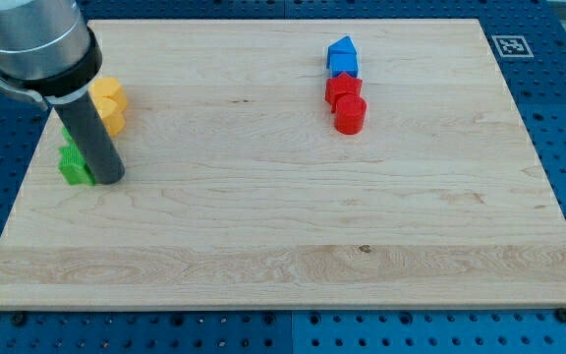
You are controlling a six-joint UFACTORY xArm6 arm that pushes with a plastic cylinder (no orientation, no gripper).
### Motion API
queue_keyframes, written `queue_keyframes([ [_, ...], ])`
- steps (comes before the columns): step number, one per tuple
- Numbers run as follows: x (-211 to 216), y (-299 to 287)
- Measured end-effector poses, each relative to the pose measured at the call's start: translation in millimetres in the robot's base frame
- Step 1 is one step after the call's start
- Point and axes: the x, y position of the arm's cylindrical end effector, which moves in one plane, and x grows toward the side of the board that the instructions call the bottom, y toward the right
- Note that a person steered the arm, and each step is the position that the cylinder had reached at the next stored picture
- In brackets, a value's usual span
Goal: Slide the red circle towards left
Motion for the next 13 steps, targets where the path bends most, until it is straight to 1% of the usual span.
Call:
queue_keyframes([
  [1,0,3],
  [2,-27,51],
  [3,-43,123],
  [5,-39,272],
  [6,-52,321],
  [7,-76,335],
  [8,-90,333],
  [10,-83,321],
  [13,-88,269],
])
